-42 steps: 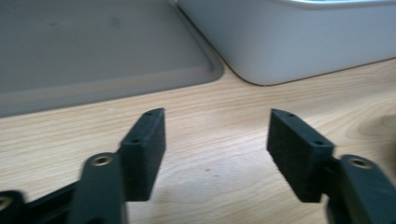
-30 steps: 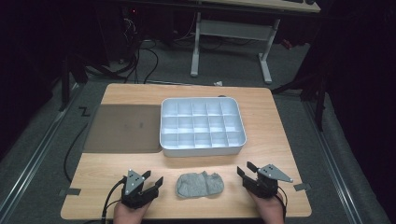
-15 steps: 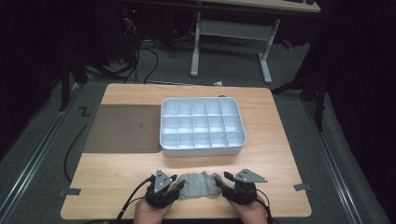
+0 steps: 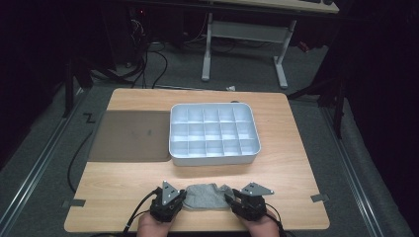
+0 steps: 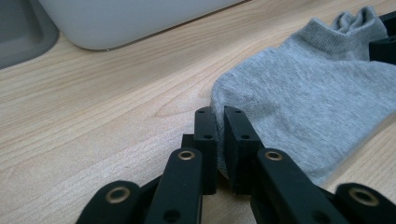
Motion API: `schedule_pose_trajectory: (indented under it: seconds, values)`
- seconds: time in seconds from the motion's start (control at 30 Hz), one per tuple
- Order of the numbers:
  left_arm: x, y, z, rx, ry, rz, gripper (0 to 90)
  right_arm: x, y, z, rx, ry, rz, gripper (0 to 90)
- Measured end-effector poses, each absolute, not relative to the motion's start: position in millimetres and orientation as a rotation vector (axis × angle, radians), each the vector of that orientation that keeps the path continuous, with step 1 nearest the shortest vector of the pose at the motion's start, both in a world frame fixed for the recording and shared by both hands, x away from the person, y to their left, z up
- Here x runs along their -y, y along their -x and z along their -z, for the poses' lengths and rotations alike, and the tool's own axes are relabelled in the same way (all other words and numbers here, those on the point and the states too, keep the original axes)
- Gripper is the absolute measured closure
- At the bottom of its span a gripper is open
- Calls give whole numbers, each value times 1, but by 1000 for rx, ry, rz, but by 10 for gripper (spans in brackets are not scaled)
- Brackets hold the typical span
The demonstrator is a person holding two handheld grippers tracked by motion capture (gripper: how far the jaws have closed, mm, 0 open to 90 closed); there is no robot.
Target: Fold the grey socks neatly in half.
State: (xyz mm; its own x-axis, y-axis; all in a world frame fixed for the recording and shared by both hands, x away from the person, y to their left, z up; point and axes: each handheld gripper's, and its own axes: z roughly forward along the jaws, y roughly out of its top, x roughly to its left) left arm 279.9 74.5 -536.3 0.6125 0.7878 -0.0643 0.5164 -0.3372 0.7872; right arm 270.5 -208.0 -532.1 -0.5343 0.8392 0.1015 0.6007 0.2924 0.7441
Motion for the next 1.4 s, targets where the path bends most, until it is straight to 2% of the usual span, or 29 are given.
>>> schedule_pose_trajectory:
  seconds: [0.13,0.2,0.23,0.33,0.7,0.77,0.8,0.9,1.0,1.17,1.3,1.4]
  values:
    - [-76,-280,537,-1039,-2005,-407,842,208,-274,532,-2256,-1319,-1098,651]
    - [-76,-280,537,-1040,-2003,-406,840,207,-275,532,-2255,-1331,-1109,716]
    - [-75,-279,537,-1042,-1999,-415,839,207,-275,532,-2264,-1333,-1112,789]
    - [-75,-279,537,-1039,-2010,-431,840,207,-274,532,-2274,-1309,-1129,827]
    - [-52,-301,531,-1055,-2056,-482,844,224,-290,521,-2233,-1265,-1153,833]
    - [-49,-300,528,-1050,-2049,-494,810,225,-289,521,-2222,-1276,-1169,832]
    - [-47,-298,524,-1044,-2034,-509,711,225,-287,522,-2223,-1262,-1154,832]
    - [-39,-289,510,-995,-1966,-527,684,227,-287,523,-2218,-1272,-1173,832]
    - [-22,-285,501,-947,-1953,-487,742,228,-287,524,-2214,-1282,-1181,831]
    - [7,-296,516,-973,-1995,-386,806,231,-285,524,-2208,-1289,-1193,831]
    - [24,-297,528,-970,-2065,-372,857,233,-283,524,-2197,-1302,-1204,830]
    - [27,-294,532,-947,-2082,-416,870,235,-283,522,-2191,-1301,-1221,830]
